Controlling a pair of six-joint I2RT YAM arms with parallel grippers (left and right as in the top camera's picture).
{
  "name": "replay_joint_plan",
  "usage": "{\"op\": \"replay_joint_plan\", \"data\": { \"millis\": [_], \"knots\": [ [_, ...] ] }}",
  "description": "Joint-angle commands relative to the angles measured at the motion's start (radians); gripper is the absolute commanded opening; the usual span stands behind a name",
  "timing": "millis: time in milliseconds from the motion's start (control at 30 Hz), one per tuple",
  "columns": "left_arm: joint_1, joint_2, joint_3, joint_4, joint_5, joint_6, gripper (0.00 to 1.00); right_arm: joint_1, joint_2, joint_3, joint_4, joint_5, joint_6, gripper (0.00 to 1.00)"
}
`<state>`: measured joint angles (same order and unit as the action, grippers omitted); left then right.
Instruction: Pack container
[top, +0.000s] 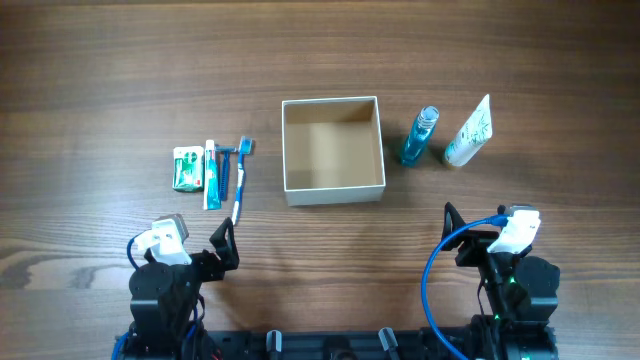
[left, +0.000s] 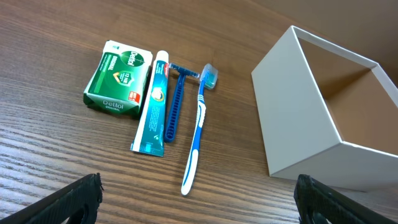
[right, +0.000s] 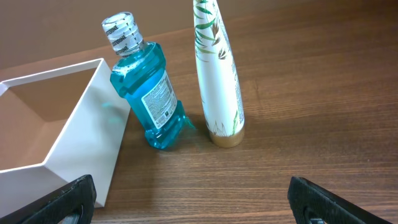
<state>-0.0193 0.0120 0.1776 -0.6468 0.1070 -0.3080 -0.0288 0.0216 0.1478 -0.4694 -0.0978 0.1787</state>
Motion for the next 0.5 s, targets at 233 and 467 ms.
{"op": "replay_joint_plan", "data": {
  "millis": [233, 467],
  "knots": [
    [0.002, -0.009, -0.017, -0.003, 0.034, 0.009, 1.0, 0.003, -0.008, -0.002, 0.005, -0.016, 0.005, 1.0],
    [0.002, -0.009, -0.017, -0.003, 0.034, 0.009, 1.0, 0.003, -0.008, -0.002, 0.006, -0.016, 0.154, 1.0]
  ]
}}
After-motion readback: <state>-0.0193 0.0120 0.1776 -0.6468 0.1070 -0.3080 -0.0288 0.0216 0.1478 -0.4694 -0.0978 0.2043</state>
